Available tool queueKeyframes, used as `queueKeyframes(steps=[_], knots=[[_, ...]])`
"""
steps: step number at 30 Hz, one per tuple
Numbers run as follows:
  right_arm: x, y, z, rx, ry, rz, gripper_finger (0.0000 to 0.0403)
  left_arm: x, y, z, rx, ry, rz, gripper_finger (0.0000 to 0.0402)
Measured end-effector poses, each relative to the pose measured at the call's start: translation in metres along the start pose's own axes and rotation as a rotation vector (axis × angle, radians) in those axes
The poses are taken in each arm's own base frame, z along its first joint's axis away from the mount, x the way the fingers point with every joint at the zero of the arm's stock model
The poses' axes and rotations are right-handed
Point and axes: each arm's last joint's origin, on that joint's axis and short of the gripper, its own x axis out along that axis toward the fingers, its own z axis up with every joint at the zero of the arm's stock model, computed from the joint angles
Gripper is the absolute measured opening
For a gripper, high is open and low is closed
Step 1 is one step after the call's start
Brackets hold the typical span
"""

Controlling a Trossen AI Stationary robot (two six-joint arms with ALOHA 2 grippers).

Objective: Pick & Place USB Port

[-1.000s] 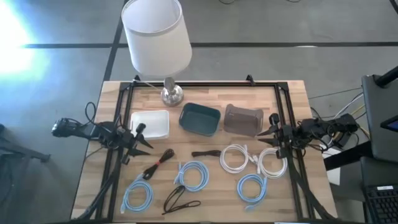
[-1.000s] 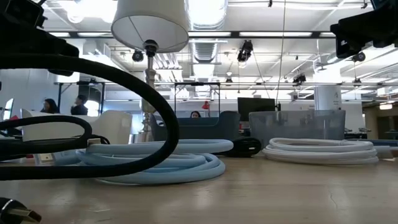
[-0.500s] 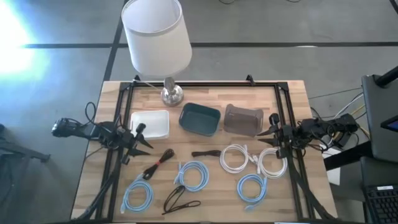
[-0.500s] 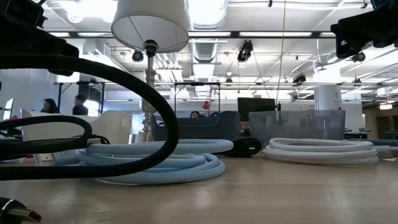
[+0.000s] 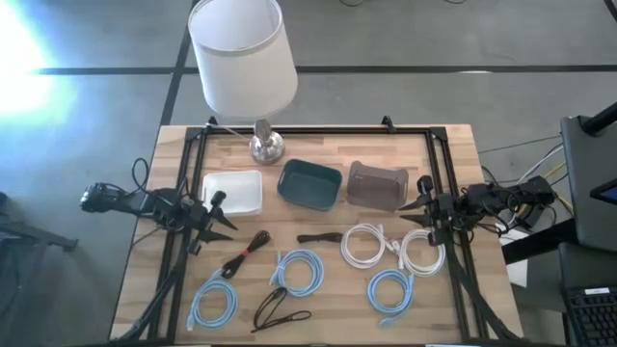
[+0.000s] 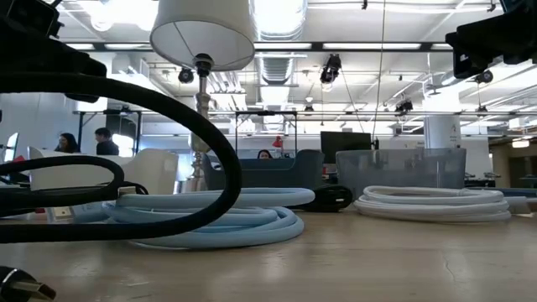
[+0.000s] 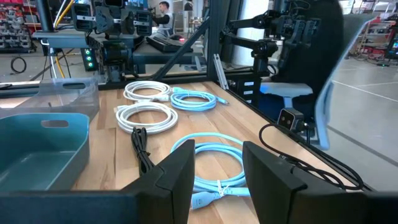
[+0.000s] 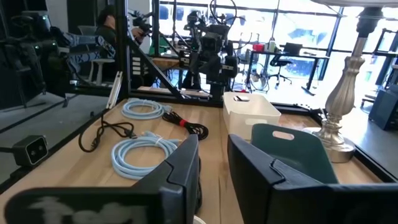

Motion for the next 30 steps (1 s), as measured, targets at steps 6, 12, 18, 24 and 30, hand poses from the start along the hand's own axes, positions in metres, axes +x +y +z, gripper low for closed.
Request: queueKeyframes(steps=[6, 12, 18, 24, 30], knots=[[0.0000, 0.0000, 0.0000, 0.001, 0.000, 0.000, 0.0083, 0.0000, 0.0000, 0.0001, 0.000, -0.001, 0.000, 0.0140], [0.0000, 0.0000, 0.0000, 0.001, 0.000, 0.000, 0.0072, 0.0000, 0.0000, 0.0000, 0.000, 0.000, 0.000, 0.0140], [0.0000, 0.0000, 0.0000, -0.001, 0.000, 0.000, 0.0068, 0.0000, 0.0000, 0.0001, 0.000, 0.000, 0.000, 0.0140], [0.0000, 0.0000, 0.0000, 0.000, 0.000, 0.000, 0.0078, 0.0000, 0.0000, 0.0001, 0.000, 0.000, 0.000, 0.0140], [0.0000, 0.0000, 0.0000, 0.001, 0.000, 0.000, 0.0086, 0.0000, 0.0000, 0.0001, 0.000, 0.000, 0.000, 0.0140]])
